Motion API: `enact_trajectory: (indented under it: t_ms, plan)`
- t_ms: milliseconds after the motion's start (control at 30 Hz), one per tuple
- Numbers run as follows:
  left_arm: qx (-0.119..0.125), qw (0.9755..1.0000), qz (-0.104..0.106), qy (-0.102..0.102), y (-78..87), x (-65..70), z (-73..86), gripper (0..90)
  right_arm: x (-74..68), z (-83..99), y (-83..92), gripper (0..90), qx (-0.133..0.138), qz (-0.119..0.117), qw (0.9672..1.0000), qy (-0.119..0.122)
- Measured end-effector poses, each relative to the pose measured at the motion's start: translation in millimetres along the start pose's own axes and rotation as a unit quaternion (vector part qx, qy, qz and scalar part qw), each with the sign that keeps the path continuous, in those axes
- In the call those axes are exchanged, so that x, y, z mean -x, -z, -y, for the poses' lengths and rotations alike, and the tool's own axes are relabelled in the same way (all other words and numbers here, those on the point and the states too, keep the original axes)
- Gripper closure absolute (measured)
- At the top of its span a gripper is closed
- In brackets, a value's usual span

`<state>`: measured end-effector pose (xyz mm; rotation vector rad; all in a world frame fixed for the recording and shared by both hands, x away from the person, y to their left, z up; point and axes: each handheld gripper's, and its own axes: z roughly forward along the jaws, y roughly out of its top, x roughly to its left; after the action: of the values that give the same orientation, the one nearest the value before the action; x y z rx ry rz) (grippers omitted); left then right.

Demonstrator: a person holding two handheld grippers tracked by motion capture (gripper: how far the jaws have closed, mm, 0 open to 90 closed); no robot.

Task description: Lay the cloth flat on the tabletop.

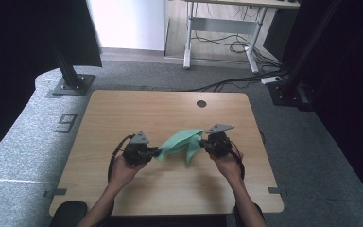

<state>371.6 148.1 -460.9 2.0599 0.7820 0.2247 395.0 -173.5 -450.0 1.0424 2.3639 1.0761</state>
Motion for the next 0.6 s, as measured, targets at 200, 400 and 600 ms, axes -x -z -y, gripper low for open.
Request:
enact_trajectory:
  t_ms: [200,400,600]
  plan:
    - [0.023,0.9991,-0.018,0.03,20.3,-19.3,-11.4,81.4,11.8,-27.2,12.5,87.2,0.005,0.025,0.9996,0.011]
    - [-0.027,0.9927,-0.07,0.094,-6.9,-70.8,15.8,65.6,37.5,-20.4,-40.5,64.7,-0.044,0.03,0.9984,-0.02]
    - [-0.032,0.9909,-0.088,0.097,-8.1,-82.0,30.4,34.5,36.5,-4.9,-49.2,56.4,-0.043,0.011,0.9982,-0.041]
